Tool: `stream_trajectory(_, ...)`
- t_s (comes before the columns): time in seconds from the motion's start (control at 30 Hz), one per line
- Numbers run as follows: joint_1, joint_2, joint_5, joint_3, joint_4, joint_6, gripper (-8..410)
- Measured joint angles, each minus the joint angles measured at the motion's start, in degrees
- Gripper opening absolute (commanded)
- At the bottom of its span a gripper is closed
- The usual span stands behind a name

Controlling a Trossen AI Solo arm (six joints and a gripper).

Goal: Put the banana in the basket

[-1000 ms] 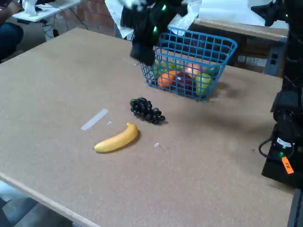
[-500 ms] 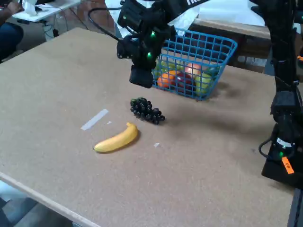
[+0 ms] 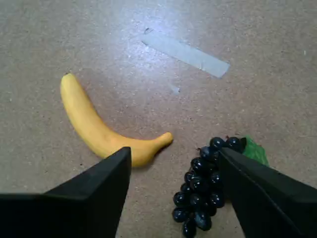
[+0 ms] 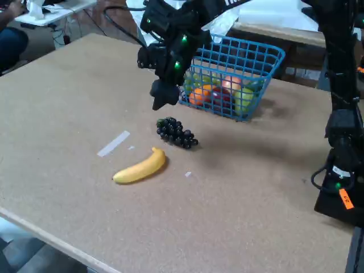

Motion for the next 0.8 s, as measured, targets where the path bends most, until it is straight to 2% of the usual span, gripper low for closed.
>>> stream_trajectory(0.1, 2.2, 0.0, 0.0, 0.0, -0.2, -0.7, 347)
stream_trajectory(0.3, 7.8, 0.2, 0.1, 0.0, -0.4, -7.6, 347)
stream_trajectory(0.5, 11.3, 3.3, 1.7, 0.1, -0.9, -7.9, 347)
stream_trajectory(0.8, 12.5, 11.9, 2.3, 0.1, -7.0, -8.6, 347)
